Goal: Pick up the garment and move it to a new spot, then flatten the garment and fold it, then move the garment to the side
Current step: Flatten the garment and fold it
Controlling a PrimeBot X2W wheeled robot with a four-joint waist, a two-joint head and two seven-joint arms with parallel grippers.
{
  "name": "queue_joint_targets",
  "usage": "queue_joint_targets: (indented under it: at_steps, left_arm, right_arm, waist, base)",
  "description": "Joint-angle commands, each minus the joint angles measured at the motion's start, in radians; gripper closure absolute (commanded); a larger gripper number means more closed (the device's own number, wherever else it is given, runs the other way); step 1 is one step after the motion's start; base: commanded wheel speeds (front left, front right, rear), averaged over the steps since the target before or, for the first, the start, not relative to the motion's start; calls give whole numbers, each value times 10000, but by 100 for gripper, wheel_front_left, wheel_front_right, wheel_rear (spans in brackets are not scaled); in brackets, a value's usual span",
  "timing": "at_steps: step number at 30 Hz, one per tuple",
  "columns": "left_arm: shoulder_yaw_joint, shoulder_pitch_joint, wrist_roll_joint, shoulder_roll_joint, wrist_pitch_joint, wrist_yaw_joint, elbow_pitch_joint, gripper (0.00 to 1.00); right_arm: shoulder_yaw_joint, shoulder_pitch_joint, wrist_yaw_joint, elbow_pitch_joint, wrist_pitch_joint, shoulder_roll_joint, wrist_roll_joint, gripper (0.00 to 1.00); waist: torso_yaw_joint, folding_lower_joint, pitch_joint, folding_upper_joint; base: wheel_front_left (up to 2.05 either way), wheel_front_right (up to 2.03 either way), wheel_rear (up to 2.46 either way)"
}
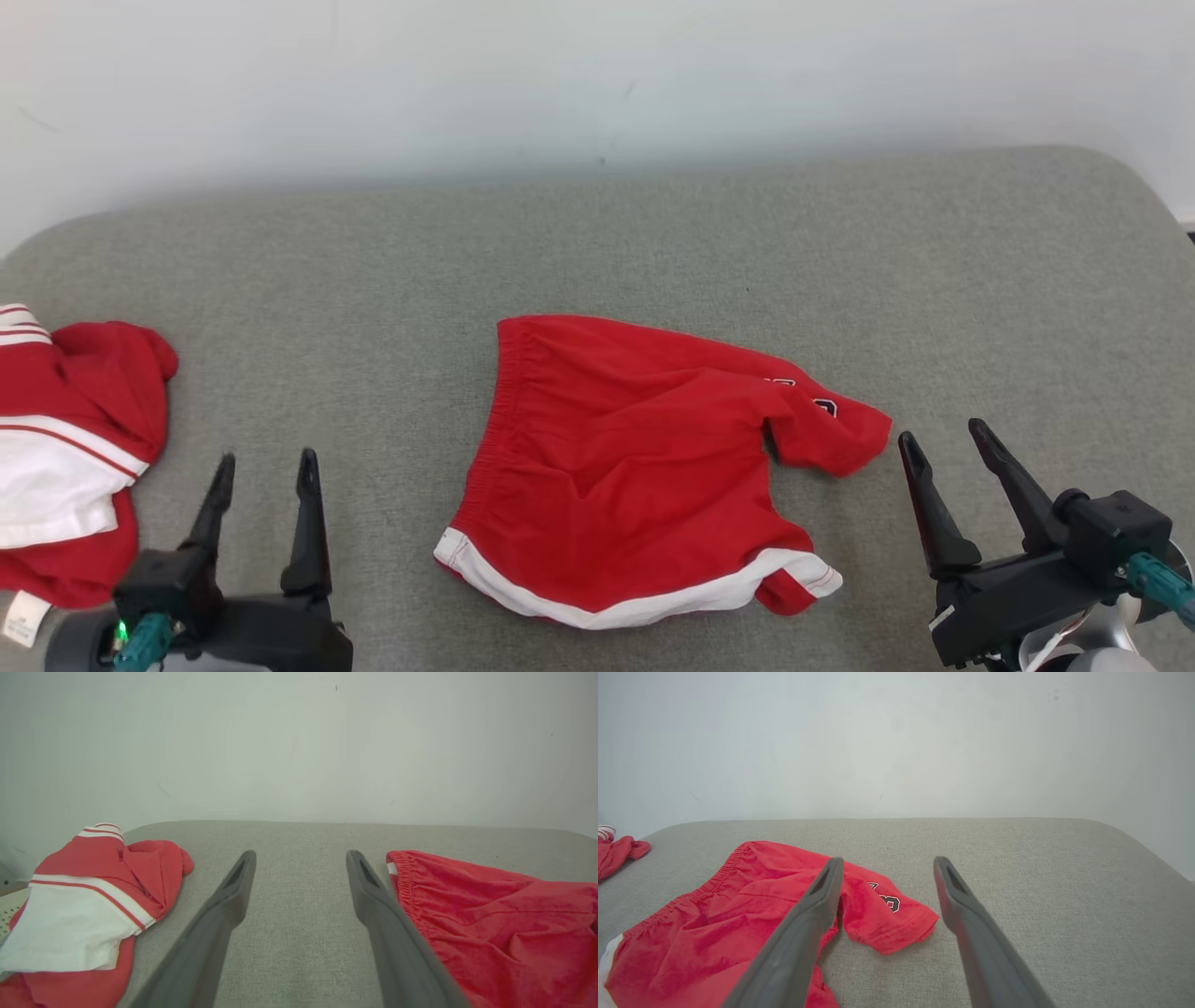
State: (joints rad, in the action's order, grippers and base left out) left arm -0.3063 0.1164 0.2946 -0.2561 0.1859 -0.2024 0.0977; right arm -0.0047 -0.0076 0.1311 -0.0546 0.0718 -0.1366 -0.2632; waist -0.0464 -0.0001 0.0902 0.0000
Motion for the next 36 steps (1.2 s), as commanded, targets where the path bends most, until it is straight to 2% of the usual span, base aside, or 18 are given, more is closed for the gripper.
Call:
queue_joint_targets:
  at_steps: [1,9,16,32,36]
  left_arm:
    - [-2,-217,6,-78,-74,-55,-90,0]
    - [-105,-878,38,-31,-162,-338,-390,0]
    - [-198,-1089,57,-70,-211,-400,-477,0]
    - [-317,-881,89,-165,-310,-405,-440,0]
    - [-642,-750,49,-143,-582,-192,-396,0]
  right_arm:
    - [-51,52,-7,23,79,64,139,0]
    - [-231,425,-7,104,113,329,407,0]
    - [-350,654,-7,302,-65,433,596,0]
    - [-147,843,-7,599,-407,513,644,0]
    - [-86,915,-7,581,-530,531,584,0]
  waist:
    - [126,1,-141,0]
    - [373,1,-619,0]
    - [536,1,-916,0]
    - [659,1,-954,0]
    - [640,1,-923,0]
  base:
    - [0,0,0]
    - [0,0,0]
    - [0,0,0]
    - [0,0,0]
    - [0,0,0]
